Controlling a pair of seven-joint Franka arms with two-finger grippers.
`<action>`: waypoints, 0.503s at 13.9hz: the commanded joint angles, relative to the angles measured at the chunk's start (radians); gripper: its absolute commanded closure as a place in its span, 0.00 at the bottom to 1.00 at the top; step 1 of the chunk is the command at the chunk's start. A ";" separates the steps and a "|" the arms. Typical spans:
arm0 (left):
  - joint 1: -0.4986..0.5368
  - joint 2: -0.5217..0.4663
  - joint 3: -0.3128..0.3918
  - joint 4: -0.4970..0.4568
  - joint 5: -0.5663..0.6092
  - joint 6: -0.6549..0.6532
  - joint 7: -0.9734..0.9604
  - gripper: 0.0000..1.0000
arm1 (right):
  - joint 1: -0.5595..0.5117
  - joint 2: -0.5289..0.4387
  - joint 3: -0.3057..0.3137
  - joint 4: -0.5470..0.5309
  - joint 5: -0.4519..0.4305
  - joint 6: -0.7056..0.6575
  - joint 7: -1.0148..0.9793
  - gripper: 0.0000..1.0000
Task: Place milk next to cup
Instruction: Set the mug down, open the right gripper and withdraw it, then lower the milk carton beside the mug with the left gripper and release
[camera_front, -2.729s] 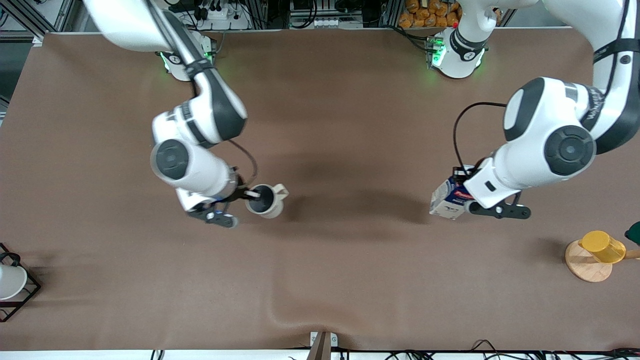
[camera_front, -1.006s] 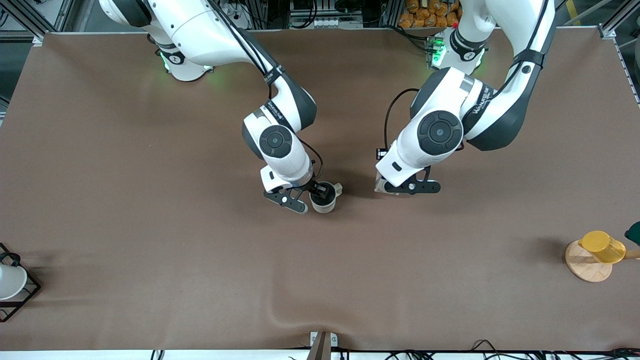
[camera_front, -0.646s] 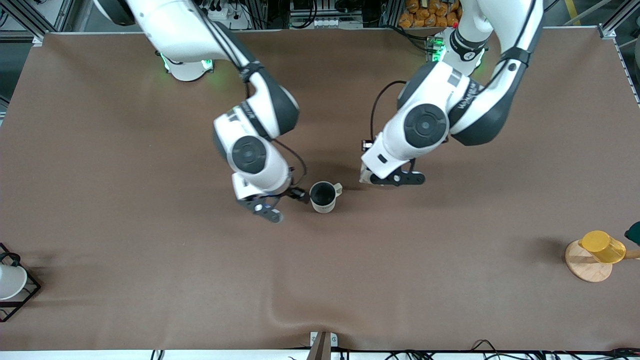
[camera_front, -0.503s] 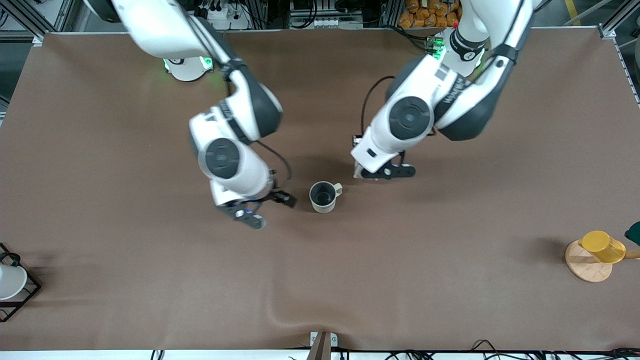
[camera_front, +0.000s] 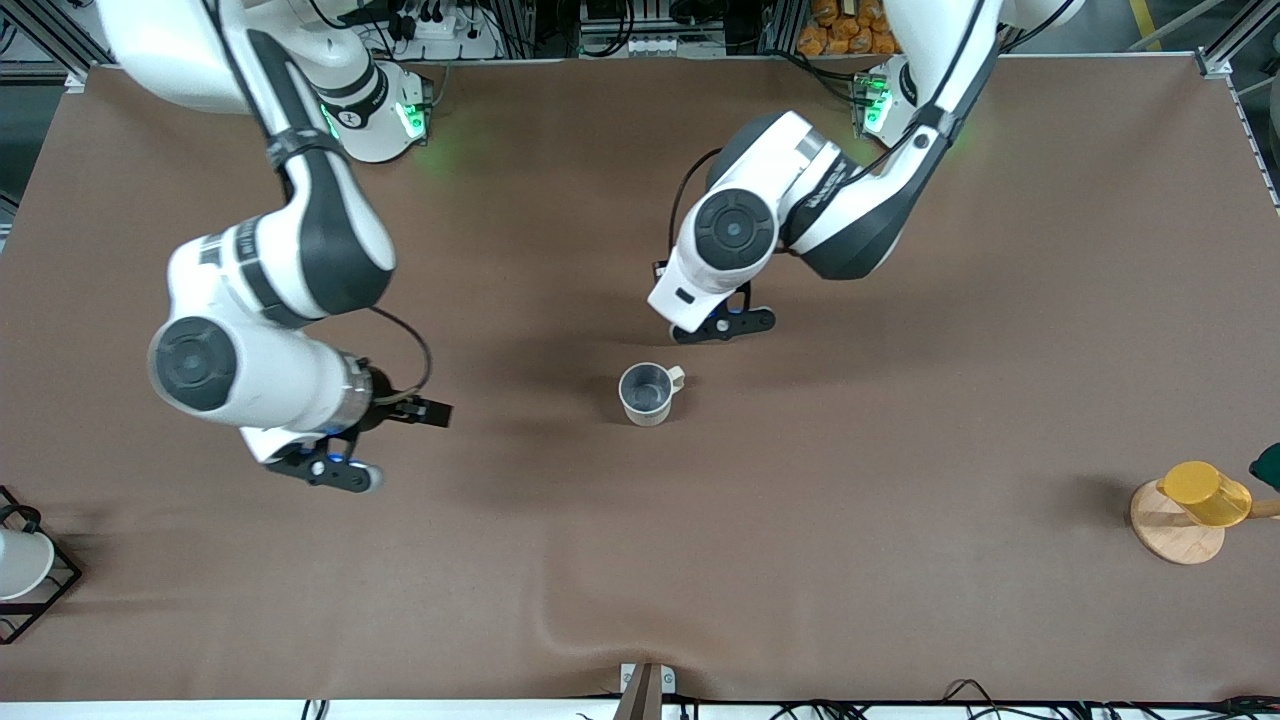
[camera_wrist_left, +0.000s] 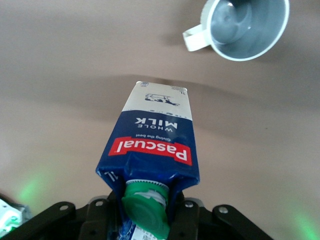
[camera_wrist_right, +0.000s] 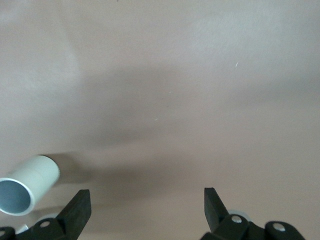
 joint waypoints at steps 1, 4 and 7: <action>-0.033 0.074 0.010 0.111 -0.022 -0.012 -0.035 0.68 | -0.080 -0.029 0.020 -0.020 -0.014 -0.014 -0.154 0.00; -0.050 0.097 0.018 0.133 -0.020 0.012 -0.032 0.68 | -0.160 -0.053 0.020 -0.019 -0.012 -0.044 -0.306 0.00; -0.053 0.118 0.018 0.133 -0.020 0.052 -0.034 0.68 | -0.224 -0.103 0.020 -0.020 -0.011 -0.123 -0.376 0.00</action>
